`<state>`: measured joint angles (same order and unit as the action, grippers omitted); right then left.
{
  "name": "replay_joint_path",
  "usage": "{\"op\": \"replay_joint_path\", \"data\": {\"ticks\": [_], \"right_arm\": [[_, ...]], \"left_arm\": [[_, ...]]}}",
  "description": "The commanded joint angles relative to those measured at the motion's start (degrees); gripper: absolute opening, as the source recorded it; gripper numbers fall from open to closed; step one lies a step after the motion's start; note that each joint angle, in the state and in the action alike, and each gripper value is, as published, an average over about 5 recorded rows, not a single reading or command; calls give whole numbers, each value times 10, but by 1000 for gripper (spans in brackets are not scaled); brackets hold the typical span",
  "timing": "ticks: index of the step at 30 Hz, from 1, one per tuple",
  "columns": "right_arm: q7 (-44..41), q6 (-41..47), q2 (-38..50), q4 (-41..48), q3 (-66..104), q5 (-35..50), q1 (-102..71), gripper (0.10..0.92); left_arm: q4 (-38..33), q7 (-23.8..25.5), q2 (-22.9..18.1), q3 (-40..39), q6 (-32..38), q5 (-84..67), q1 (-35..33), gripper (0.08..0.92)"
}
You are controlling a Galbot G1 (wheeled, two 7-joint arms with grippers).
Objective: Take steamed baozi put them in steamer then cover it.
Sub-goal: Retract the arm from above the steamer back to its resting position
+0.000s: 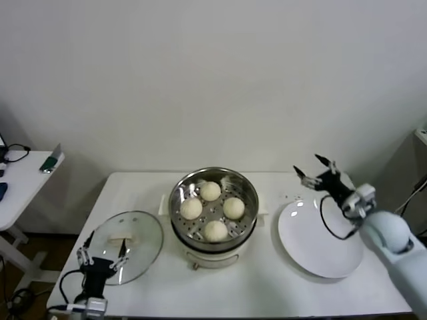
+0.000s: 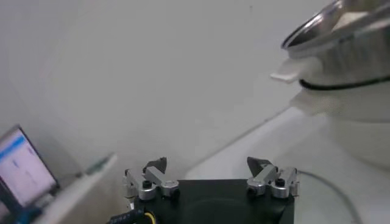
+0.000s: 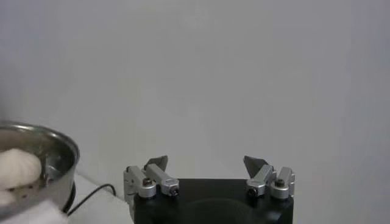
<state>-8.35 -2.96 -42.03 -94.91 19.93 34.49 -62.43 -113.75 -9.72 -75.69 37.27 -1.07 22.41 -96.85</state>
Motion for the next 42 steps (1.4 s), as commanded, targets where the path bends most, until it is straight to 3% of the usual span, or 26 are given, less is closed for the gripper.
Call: {"op": "replay_joint_path", "data": {"ticks": [1,7,17,29,42], "right_arm": [[-8,-160,-160,-20,175,-108,-333,823],[-8,-201,-206,-16,164,-119,-357,823],[-6,-238,-233,-23,158,-104,-380,823],[-4,-240,-244,-47,167,-96,-392,823],[-3,-244,-253,-52,171,-96,-401,823]], "left_arm": [[24,-74,28,8,28,234,-8,823],[79,-97,30,1,10,358,-3,823],[177,-134,18,-6,-1,491,61,823],[271,-132,10,-26,-4,507,121,823],[320,-131,10,-34,-33,516,199,823]]}}
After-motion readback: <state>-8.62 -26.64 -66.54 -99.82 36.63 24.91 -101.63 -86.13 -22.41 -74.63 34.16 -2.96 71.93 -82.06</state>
